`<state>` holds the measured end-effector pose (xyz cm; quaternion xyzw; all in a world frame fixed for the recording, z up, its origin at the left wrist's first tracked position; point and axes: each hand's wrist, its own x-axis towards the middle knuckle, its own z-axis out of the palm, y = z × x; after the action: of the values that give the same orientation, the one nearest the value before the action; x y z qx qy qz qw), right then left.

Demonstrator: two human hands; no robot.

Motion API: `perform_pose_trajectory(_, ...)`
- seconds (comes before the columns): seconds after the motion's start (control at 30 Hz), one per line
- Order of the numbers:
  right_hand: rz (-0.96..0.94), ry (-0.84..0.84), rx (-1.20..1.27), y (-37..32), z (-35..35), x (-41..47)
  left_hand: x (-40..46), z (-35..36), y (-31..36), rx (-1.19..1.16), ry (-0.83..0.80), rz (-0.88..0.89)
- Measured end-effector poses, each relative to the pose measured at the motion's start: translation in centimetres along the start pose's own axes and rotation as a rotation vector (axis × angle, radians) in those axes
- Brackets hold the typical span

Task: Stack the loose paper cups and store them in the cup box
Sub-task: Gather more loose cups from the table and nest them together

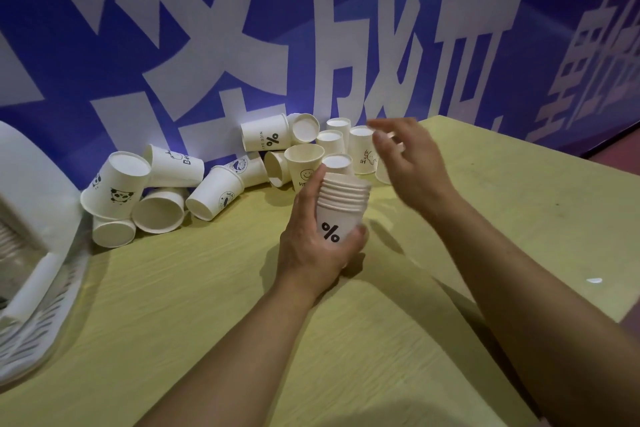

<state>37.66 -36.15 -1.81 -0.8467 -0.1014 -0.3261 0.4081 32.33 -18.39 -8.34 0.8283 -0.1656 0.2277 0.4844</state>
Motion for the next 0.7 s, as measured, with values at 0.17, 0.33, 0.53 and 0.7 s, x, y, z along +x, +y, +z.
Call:
perform_pose_trajectory(0.17,0.344,-0.004,-0.374,3.6,0.6,2.0,0.1,0.0,0.1,-0.030,-0.028,-0.037)
perform_pose_trajectory(0.33,0.286,-0.124,-0.523,6.8,1.3,0.2,0.0,0.0,0.3,-0.024,-0.046,-0.011)
perform_pose_trajectory(0.53,0.167,0.092,-0.402,5.9,0.8,0.9,0.0,-0.2,0.4,-0.127,-0.088,0.000)
perform_pose_trajectory(0.7,0.230,0.309,0.160,1.6,-0.4,0.4,-0.2,-0.7,0.9,-0.273,-0.205,0.020)
